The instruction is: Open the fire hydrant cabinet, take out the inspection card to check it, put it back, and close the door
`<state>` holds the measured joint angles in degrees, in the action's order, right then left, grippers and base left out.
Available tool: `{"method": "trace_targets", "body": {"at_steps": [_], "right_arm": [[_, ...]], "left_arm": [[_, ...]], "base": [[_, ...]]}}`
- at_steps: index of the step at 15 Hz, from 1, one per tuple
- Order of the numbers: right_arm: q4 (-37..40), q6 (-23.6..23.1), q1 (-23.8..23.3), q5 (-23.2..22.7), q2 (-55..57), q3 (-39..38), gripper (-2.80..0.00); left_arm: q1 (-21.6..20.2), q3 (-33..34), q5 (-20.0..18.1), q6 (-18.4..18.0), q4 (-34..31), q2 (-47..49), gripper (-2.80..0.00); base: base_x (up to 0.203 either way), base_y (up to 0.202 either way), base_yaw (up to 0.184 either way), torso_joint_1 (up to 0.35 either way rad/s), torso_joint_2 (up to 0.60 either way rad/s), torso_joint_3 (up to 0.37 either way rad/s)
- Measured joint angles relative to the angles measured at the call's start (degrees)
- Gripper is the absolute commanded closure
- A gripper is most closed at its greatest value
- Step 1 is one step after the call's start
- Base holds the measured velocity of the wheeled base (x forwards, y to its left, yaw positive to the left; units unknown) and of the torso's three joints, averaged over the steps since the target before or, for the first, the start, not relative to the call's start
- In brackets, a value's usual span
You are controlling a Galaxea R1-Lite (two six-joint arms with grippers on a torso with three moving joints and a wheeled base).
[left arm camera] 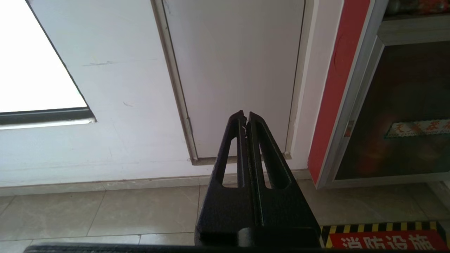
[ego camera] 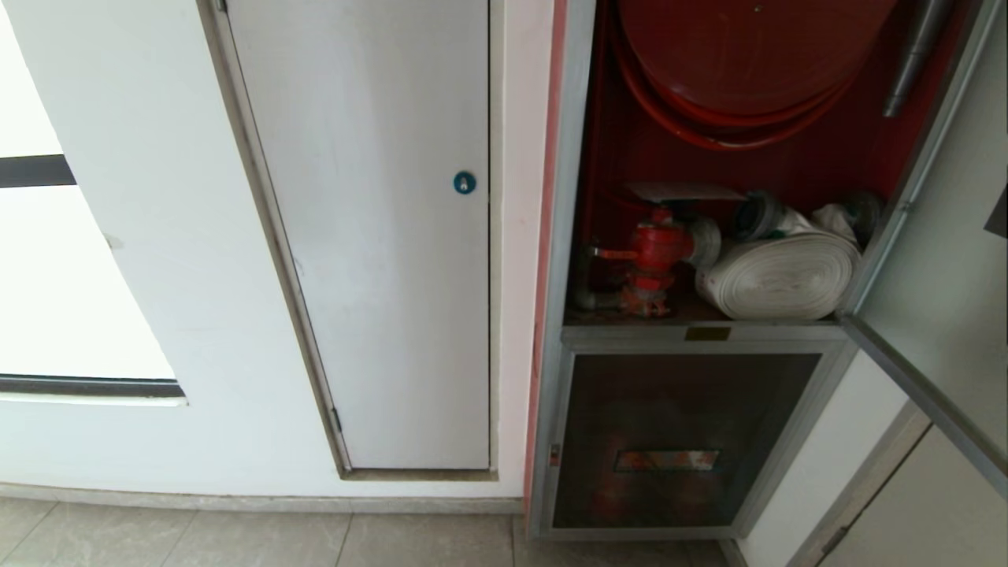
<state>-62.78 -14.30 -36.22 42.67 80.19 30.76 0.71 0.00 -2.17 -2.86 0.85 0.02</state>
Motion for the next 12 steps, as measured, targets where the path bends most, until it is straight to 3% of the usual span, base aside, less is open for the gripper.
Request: {"method": "trace_targets", "body": {"at_steps": [6, 12], "right_arm": [[0.1, 1.4, -4.0, -3.3, 1.1, -0.6, 0.00], [-0.5, 1.7, -3.6, -5.4, 3.0, -1.6, 0.00]], "left_arm": [[0.0, 0.0, 0.0, 0.0, 0.0, 0.0, 0.00], [0.0, 0.0, 0.0, 0.0, 0.0, 0.0, 0.00]], "base": [[0.000, 0.000, 0.000, 0.000, 0.00, 0.000], [0.000, 0.000, 0.000, 0.000, 0.00, 0.000]]}}
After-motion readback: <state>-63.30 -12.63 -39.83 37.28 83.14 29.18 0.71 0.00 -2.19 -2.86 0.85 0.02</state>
